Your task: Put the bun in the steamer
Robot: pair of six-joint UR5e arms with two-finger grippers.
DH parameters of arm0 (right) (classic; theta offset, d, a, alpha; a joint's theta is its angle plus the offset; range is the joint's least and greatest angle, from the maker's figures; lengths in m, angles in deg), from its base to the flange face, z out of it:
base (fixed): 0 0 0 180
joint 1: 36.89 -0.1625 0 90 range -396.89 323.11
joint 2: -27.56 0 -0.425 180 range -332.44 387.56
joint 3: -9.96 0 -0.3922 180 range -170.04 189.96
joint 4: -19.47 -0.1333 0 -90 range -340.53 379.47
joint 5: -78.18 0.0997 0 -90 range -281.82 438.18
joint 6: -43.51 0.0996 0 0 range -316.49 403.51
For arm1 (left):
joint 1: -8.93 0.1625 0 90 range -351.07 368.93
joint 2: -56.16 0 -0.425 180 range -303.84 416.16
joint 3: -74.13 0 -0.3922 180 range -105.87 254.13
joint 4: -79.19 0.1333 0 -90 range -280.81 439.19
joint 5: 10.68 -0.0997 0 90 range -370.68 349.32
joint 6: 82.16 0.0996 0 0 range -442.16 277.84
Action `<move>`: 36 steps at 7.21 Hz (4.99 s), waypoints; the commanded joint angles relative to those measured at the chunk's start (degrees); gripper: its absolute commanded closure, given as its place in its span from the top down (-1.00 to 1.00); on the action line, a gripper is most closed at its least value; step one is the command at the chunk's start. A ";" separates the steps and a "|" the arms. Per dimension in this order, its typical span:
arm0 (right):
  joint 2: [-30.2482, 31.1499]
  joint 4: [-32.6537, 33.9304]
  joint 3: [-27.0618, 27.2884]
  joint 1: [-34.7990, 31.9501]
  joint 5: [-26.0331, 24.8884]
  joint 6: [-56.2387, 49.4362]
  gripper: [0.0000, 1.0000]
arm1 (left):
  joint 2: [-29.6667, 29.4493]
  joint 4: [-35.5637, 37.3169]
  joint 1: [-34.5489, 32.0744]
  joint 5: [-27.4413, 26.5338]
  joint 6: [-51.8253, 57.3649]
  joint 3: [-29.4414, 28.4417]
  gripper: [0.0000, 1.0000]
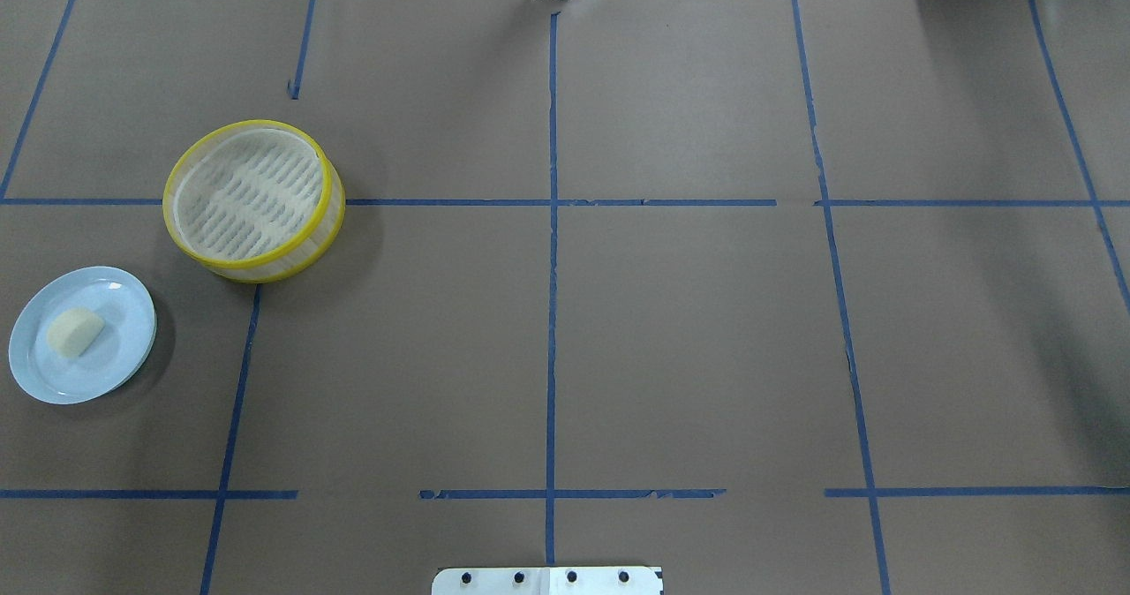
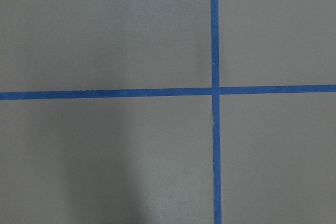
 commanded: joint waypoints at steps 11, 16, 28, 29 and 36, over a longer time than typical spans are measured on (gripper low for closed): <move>0.00 0.00 -0.04 -0.01 0.00 0.00 1.00 | -4.88 -7.91 21.19 -1.58 -23.81 11.37 1.00; 0.00 0.00 -0.04 -0.01 0.00 0.00 1.00 | 5.14 -22.53 33.62 -10.30 -45.76 12.26 1.00; 0.00 0.00 -0.04 -0.01 0.00 0.00 1.00 | 5.49 -36.15 44.73 -16.02 -56.69 2.94 1.00; 0.00 0.00 -0.04 0.08 0.00 0.00 1.00 | 5.49 -36.15 44.73 -16.03 -56.69 3.02 0.92; 0.00 0.00 -0.04 -0.01 0.00 0.00 1.00 | 5.93 -35.89 44.55 -16.03 -56.69 3.29 0.03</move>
